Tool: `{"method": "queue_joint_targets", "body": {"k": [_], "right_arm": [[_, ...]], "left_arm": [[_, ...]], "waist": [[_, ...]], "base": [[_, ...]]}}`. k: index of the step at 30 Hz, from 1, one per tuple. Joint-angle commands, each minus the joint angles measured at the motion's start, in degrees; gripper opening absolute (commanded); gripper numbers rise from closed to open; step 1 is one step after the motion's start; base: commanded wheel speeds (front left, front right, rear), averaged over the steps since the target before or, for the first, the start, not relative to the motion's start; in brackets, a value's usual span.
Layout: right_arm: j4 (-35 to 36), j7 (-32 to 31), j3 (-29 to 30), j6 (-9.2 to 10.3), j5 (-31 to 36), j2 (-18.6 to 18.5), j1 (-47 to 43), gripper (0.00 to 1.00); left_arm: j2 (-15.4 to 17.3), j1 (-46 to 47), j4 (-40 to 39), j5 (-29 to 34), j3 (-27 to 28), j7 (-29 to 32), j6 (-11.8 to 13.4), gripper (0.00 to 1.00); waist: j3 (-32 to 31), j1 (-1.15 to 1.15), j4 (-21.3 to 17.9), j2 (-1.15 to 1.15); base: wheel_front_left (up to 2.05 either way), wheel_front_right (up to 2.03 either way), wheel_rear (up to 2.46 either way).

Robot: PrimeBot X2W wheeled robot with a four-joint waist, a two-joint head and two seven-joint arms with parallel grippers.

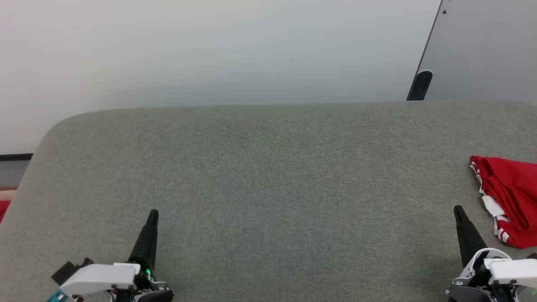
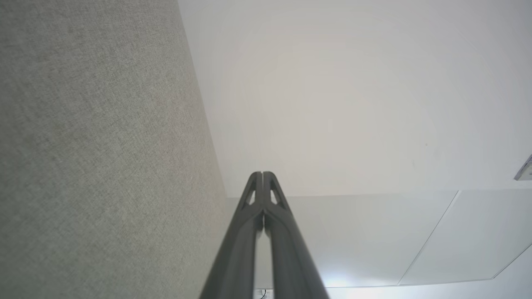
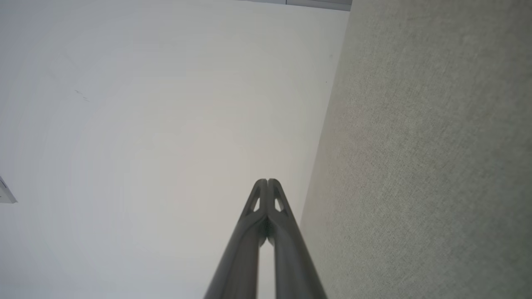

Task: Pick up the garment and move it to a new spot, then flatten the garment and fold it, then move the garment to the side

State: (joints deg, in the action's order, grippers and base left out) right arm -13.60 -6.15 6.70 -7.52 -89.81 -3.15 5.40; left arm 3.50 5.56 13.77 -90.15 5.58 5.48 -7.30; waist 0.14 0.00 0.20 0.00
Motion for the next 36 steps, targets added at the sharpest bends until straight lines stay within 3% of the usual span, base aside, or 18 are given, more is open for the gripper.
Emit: {"method": "queue_joint_targets", "body": {"k": [1, 36], "right_arm": [[-0.18, -0.30, -0.21, 0.06, -1.17, 0.21, 0.86, 0.00], [-0.55, -0.44, -0.26, 0.06, -2.65, 0.41, 1.02, 0.00]], "left_arm": [[-0.15, 0.60, 0.13, -1.04, 0.27, 0.26, -0.29, 0.00], [-0.46, 0.99, 0.37, -2.48, 0.79, 0.97, -0.34, 0.00]], "waist": [[0.01, 0.00, -0.04, 0.00], [0.04, 0.00, -0.20, 0.00]], "base": [[0.00, 0.00, 0.00], [0.00, 0.00, 0.00]]}}
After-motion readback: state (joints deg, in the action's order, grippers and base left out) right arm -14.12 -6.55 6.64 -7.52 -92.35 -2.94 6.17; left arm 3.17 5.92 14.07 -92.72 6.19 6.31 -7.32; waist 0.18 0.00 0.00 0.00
